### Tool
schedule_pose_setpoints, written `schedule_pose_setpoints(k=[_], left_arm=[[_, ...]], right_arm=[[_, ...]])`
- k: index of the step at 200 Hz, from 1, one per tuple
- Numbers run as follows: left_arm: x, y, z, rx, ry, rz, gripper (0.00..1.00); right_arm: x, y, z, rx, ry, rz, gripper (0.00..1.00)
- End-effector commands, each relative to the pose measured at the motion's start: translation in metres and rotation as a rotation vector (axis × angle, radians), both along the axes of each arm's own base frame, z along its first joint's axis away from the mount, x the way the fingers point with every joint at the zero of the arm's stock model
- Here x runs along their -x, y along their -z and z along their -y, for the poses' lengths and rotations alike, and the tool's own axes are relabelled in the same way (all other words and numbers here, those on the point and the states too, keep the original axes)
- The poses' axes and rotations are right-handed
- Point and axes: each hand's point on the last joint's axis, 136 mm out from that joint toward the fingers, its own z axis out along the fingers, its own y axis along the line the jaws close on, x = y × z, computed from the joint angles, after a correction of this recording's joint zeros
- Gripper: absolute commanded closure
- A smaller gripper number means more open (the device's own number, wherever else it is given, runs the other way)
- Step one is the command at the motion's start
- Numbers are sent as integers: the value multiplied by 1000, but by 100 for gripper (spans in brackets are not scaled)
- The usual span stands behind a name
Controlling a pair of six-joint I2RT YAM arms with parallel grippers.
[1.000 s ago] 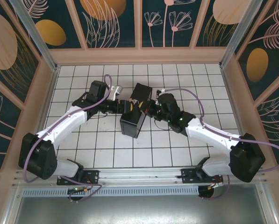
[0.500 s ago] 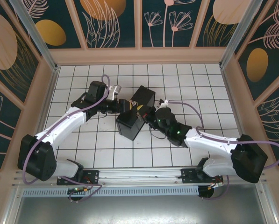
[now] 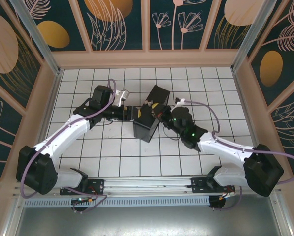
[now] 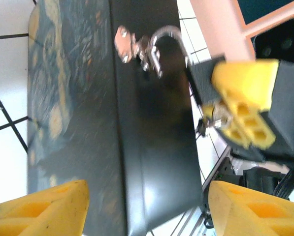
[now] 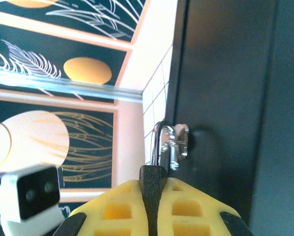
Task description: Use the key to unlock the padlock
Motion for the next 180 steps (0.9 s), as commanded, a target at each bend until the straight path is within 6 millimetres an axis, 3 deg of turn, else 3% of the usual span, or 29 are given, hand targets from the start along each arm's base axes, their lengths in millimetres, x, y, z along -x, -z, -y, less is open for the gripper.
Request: schedule_pose_setpoints(k=[1,66,93,137,180], left_arm=[[-2,-8,4,9,24,32,35],[-21,-1,28,-26,34,47,37],[-31,-2,35,-28,25,63,37],[-43,15,47,-103,16,71,37],[-45,32,46,-128,14,50,44]], right_arm=[[-9,-28,-12,-4,-44,84,100],[-18,-10,-5,-45,8,23,100],[-22,0,15,-26,43,-13,100],[-29,10,39,66,55,-31,96],[-30,19,38,121,7,-36,96]])
